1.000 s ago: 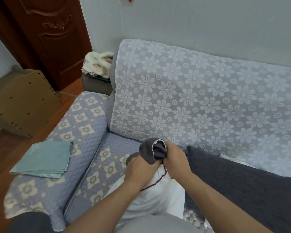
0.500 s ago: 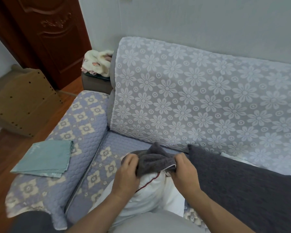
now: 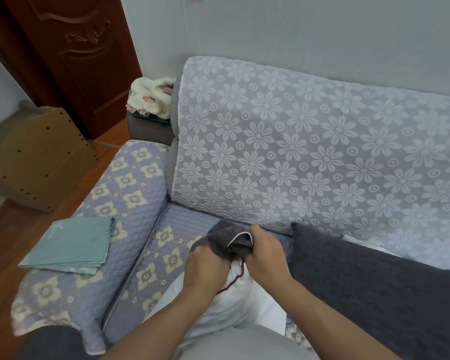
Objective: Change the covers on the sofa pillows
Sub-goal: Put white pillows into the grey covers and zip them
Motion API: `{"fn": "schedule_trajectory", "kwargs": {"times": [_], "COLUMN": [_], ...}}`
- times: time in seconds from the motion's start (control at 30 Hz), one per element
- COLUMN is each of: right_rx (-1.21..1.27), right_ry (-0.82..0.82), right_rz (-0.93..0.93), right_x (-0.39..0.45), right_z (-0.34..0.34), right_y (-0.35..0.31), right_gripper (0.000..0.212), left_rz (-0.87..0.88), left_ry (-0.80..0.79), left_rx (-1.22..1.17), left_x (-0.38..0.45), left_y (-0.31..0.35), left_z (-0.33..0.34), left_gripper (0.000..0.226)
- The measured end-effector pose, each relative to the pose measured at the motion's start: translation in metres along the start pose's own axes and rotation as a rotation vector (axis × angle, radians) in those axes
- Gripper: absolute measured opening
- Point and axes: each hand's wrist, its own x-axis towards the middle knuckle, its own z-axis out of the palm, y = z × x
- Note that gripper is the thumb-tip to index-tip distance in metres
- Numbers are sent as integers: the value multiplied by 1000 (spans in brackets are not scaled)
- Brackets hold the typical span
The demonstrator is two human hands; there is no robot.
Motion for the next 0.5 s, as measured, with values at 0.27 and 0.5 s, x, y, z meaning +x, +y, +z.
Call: {"fn": "schedule_trajectory", "kwargs": {"times": [0.27,0.5], "right_rx": [-125,51], "right_ry": [-92,128], "right_rz": [-12,54], "right_x": [2,-4], "right_z": [-3,4], "right_y": [-1,3], "right_gripper": [14,24], "left_rz": [191,55], "left_ry": [199,173], "left_rx": [-499,-214], "left_x": [-12,-3], "left_y": [-2,2], "left_z": [-8,-6], "left_gripper": [33,14]}}
